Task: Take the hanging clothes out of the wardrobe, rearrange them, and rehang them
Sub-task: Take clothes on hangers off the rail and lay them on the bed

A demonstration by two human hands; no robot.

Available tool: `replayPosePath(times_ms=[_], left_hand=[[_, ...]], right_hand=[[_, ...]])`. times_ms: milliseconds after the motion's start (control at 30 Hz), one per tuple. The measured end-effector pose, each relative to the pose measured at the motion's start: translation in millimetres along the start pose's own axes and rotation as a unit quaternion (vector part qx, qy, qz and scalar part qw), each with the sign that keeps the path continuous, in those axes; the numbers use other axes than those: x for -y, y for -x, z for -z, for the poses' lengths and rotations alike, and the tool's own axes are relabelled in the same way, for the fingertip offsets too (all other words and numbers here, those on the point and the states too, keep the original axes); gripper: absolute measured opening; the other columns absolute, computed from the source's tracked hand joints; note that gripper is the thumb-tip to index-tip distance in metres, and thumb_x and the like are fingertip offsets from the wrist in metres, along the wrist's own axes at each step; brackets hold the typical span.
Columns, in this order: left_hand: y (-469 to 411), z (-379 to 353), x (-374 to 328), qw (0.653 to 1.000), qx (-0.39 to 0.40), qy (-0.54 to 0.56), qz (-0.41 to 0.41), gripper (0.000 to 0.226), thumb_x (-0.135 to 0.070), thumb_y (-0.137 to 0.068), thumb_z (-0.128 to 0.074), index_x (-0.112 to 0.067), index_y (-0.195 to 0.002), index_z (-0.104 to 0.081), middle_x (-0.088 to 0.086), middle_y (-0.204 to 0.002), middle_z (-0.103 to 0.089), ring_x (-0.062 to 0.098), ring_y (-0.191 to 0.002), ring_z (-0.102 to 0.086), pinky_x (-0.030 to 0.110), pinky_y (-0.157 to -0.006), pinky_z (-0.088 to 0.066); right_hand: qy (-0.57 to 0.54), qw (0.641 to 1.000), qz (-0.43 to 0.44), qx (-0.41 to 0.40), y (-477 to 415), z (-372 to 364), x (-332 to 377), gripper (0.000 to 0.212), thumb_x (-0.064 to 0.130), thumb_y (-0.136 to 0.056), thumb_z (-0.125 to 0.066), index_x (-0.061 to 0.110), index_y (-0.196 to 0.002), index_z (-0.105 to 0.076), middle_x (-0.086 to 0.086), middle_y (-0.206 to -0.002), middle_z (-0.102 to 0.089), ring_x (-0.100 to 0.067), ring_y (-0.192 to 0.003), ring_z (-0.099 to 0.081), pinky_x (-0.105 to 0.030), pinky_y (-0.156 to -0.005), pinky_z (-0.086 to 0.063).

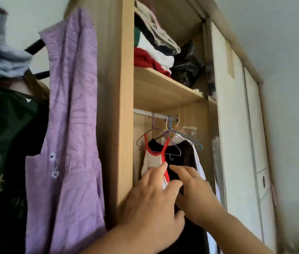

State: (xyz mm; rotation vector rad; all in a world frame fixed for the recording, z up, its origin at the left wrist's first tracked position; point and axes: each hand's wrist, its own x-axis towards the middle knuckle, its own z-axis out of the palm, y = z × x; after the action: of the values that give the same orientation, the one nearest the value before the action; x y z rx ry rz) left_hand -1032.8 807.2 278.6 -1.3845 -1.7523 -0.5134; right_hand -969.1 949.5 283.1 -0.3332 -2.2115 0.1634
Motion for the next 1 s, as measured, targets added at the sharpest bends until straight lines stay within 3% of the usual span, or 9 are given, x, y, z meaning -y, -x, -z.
replayPosePath(times_ms=[167,333,467,600,700,833,933,1000], left_hand=[[-26.1,-11.0,-0.2,0.993,-0.023,-0.094,0.065,0.057,-0.054,-0.079,-0.045,-0.042,-0.132,-0.028,-0.008,-0.154,-0.003,0.011,-0.139,-0.004,0.03,-0.112,-0.018],[-55.6,-7.3,-2.8,0.97,-0.003,-0.195,0.144,0.058,-0.057,-0.08,-0.044,-0.04,-0.133,-0.029,-0.012,-0.153,-0.002,0.013,-0.139,-0.001,0.032,-0.113,-0.015],[-84.6,23.0,-4.2,0.929,-0.029,-0.344,0.135,0.05,-0.051,-0.07,-0.052,-0.031,-0.116,-0.059,0.011,-0.143,-0.044,0.031,-0.134,-0.037,0.044,-0.107,-0.038],[-113.5,63.7,4.4,0.884,-0.06,-0.445,0.134,0.045,-0.046,-0.071,-0.055,-0.024,-0.11,-0.065,0.012,-0.14,-0.048,0.032,-0.133,-0.04,0.049,-0.105,-0.038],[-126.9,91.7,12.3,0.832,-0.057,-0.517,0.192,0.061,-0.05,-0.074,-0.048,-0.025,-0.129,-0.053,0.011,-0.152,-0.031,0.031,-0.142,-0.023,0.048,-0.111,-0.025],[-138.7,108.7,32.5,0.81,-0.069,-0.528,0.248,0.086,-0.049,-0.079,-0.046,-0.017,-0.151,-0.01,0.019,-0.158,0.003,0.032,-0.146,-0.002,0.043,-0.116,-0.015],[-157.9,102.8,36.2,0.821,-0.118,-0.486,0.274,0.097,-0.049,-0.08,-0.046,-0.008,-0.149,0.008,0.017,-0.158,0.007,0.033,-0.145,-0.005,0.041,-0.115,-0.018],[-165.9,96.5,37.9,0.815,-0.157,-0.477,0.291,0.098,-0.046,-0.079,-0.051,-0.007,-0.149,0.005,0.014,-0.158,0.003,0.035,-0.136,-0.022,0.04,-0.105,-0.035]], right_hand=[[-0.041,0.995,0.083,0.025,-42.3,-17.0,-39.2,0.059,0.04,-0.084,-0.055,0.039,-0.14,-0.033,0.013,-0.141,-0.035,-0.011,-0.123,-0.045,-0.041,-0.1,-0.04],[-0.057,0.981,0.169,0.07,-83.7,-24.9,-64.5,0.062,0.045,-0.085,-0.053,0.042,-0.141,-0.028,0.013,-0.141,-0.032,-0.013,-0.132,-0.036,-0.037,-0.104,-0.035],[-0.086,0.968,0.218,0.085,-114.8,-29.2,-59.9,0.061,0.049,-0.085,-0.052,0.044,-0.141,-0.028,0.011,-0.142,-0.032,-0.014,-0.132,-0.036,-0.033,-0.105,-0.033],[-0.157,0.954,0.236,0.102,-138.4,-31.7,-39.5,0.06,0.049,-0.087,-0.053,0.042,-0.141,-0.029,0.008,-0.144,-0.034,-0.016,-0.127,-0.042,-0.04,-0.105,-0.037],[-0.182,0.949,0.238,0.101,-155.2,-34.0,-18.8,0.062,0.05,-0.086,-0.054,0.041,-0.142,-0.028,0.005,-0.14,-0.039,-0.019,-0.116,-0.05,-0.04,-0.099,-0.043],[-0.175,0.953,0.226,0.104,-181.1,-39.9,16.2,0.062,0.052,-0.083,-0.054,0.038,-0.139,-0.03,-0.001,-0.137,-0.043,-0.025,-0.118,-0.049,-0.043,-0.096,-0.041],[-0.187,0.955,0.195,0.119,-201.7,-45.7,39.3,0.06,0.051,-0.082,-0.054,0.032,-0.135,-0.035,-0.003,-0.131,-0.046,-0.027,-0.118,-0.049,-0.042,-0.095,-0.042],[-0.219,0.953,0.17,0.124,-214.7,-52.1,51.8,0.051,0.046,-0.081,-0.055,0.025,-0.126,-0.042,-0.007,-0.124,-0.049,-0.03,-0.113,-0.052,-0.041,-0.093,-0.045]])
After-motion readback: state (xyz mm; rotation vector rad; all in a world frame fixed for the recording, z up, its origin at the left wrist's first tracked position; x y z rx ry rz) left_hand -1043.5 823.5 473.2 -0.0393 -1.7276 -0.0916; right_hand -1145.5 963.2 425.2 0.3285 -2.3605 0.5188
